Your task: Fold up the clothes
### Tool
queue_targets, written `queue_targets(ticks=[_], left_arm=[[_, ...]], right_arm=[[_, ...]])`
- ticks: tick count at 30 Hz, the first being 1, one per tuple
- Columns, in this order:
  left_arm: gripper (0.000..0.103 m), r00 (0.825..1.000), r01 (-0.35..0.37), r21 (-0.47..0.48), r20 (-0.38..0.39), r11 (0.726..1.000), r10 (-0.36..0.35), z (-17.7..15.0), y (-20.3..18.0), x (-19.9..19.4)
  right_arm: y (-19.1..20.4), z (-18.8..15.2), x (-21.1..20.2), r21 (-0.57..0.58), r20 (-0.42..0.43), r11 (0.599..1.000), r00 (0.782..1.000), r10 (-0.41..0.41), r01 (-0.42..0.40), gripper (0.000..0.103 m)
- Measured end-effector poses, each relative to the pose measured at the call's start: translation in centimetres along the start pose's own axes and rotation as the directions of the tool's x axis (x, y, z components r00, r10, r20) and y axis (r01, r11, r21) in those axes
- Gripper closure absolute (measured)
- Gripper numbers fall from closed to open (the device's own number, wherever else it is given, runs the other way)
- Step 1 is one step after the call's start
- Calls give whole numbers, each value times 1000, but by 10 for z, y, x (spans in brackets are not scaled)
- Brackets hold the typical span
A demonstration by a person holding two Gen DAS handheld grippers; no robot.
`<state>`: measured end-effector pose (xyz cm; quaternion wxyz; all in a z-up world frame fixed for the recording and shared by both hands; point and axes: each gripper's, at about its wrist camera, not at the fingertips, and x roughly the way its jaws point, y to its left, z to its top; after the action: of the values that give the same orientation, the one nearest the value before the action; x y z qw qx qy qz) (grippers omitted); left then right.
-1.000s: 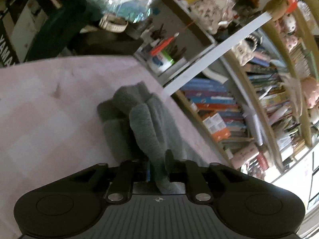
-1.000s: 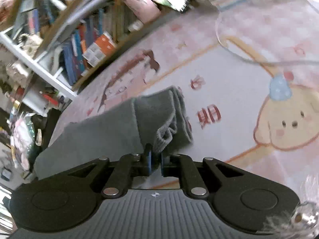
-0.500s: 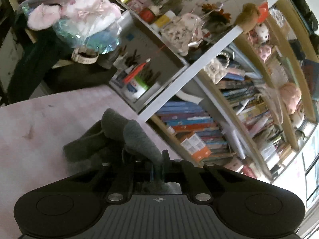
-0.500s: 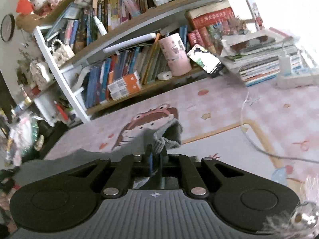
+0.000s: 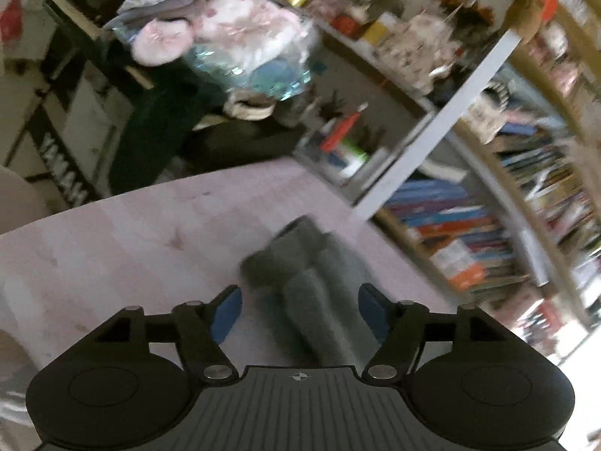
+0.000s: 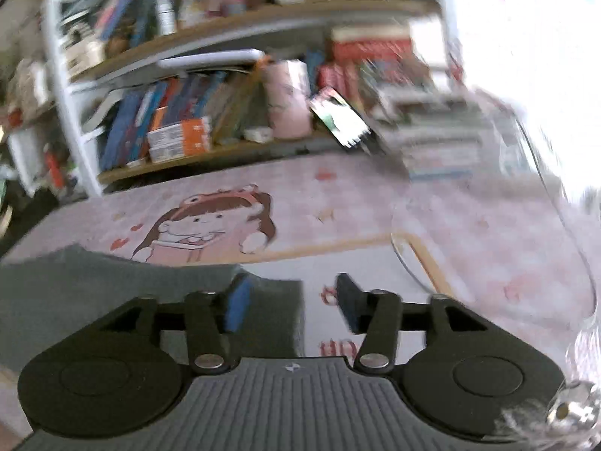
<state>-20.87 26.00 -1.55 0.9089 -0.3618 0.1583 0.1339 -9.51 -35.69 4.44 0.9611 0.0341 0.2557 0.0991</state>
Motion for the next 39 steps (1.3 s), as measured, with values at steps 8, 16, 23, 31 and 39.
queue_targets(ticks=[8,16,23,31,39], left_arm=[[27,998,-62,-22,-13,998,62,3,1,21],[50,996,13,2,-90,1000,-13,4,-18,56],[76,992,22,-35,-126,999,-26,13,-30,100],[83,982,186,-35,50,982,-185,29,-56,83],[82,998,67,-97,18,993,-66,23,-24,88]], right_arm=[[2,-11,28,81,-126,996,991,46,-36,42],[1,-10,55,94,-177,992,980,95,-79,49],[6,13,107,42,-148,996,985,85,-79,57],[21,38,164,81,-116,995,991,66,-57,57],[36,37,167,21,-112,995,989,94,-92,53]])
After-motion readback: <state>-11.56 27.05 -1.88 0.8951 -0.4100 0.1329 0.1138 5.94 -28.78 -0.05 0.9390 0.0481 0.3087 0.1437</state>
